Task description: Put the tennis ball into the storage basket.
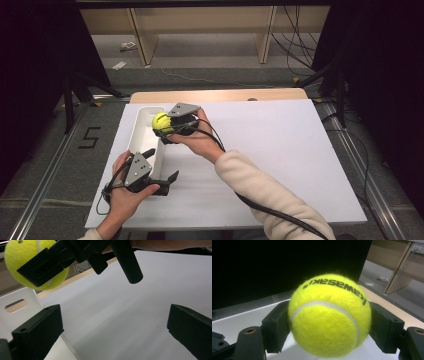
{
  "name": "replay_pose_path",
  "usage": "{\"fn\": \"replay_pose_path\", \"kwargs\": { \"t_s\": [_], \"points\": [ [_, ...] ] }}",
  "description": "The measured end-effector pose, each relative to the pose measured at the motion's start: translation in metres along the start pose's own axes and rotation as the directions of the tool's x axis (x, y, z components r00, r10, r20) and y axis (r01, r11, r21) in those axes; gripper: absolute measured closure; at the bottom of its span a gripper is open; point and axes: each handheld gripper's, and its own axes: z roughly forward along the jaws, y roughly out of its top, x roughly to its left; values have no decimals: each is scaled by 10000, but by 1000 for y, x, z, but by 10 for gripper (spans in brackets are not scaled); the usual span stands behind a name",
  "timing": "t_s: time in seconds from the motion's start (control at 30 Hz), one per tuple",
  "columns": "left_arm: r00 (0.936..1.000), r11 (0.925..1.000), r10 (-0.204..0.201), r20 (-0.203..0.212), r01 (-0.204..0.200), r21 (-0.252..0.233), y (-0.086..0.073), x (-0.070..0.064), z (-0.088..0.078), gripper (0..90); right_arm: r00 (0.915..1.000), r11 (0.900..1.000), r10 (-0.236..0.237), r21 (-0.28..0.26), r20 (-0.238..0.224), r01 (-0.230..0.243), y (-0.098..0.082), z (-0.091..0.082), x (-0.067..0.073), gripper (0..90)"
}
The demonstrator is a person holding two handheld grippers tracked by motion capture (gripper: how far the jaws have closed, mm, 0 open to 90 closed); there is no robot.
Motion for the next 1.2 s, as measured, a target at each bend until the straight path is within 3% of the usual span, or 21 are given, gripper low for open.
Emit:
{"fn": "replay_pose_path", "kwargs": {
  "t_s": [1.2],
  "points": [
    [10000,10000,22,-87,-22,34,-1,0,-1,0,10000,9999,-61,104,-72,62,6,10,0,261]
  ]
}}
